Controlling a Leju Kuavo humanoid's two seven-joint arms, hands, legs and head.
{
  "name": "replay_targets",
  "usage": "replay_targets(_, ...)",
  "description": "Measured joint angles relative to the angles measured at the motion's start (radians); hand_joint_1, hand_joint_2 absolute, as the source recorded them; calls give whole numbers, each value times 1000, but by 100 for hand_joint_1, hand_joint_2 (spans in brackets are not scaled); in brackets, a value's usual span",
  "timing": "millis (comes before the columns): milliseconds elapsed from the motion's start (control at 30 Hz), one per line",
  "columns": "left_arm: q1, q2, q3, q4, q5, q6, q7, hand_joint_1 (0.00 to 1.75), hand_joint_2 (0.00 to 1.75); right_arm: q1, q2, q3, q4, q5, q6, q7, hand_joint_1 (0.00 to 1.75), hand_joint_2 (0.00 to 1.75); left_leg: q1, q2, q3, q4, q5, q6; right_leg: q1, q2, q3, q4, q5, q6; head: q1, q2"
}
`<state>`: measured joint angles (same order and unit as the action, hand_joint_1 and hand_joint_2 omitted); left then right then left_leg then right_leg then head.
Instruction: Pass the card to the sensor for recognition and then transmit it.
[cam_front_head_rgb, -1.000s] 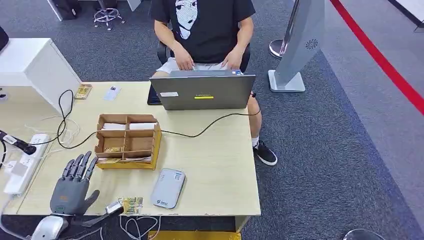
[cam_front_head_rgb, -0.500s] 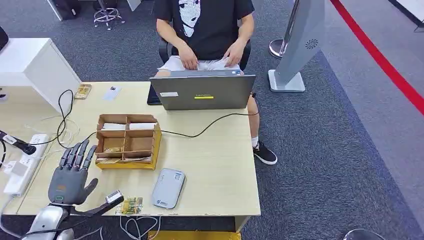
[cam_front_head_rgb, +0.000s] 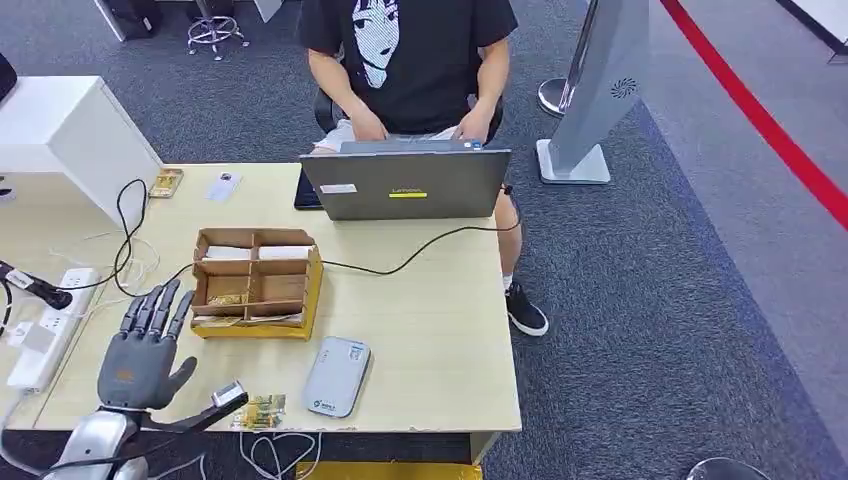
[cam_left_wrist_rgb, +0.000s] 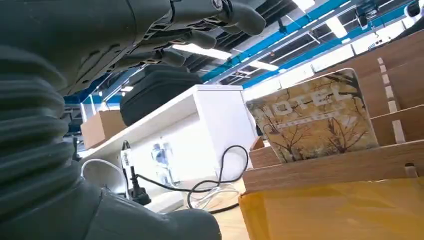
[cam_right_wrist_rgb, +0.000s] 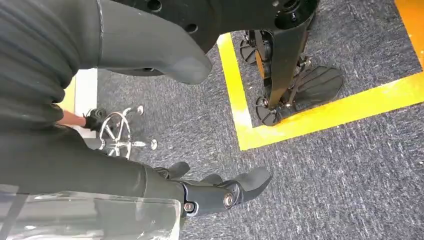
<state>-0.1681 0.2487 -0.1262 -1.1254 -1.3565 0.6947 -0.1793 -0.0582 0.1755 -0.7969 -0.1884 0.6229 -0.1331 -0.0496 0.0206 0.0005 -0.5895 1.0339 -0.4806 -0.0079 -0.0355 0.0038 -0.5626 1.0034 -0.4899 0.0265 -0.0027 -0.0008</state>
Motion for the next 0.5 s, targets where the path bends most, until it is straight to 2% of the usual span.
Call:
replay_targets(233, -50, -18, -63, 48, -17, 3, 21, 0, 175, -2, 0, 0, 0, 15, 6, 3, 0, 175, 0, 0, 0, 0, 0, 0, 0, 0, 0, 0, 0, 0, 0, 0)
replay_targets(500, -68, -21, -71, 68, 0, 3, 19, 0, 175, -3, 0, 0, 0, 23, 6, 3, 0, 175, 0, 0, 0, 0, 0, 0, 0, 1, 0, 0, 0, 0, 0, 0)
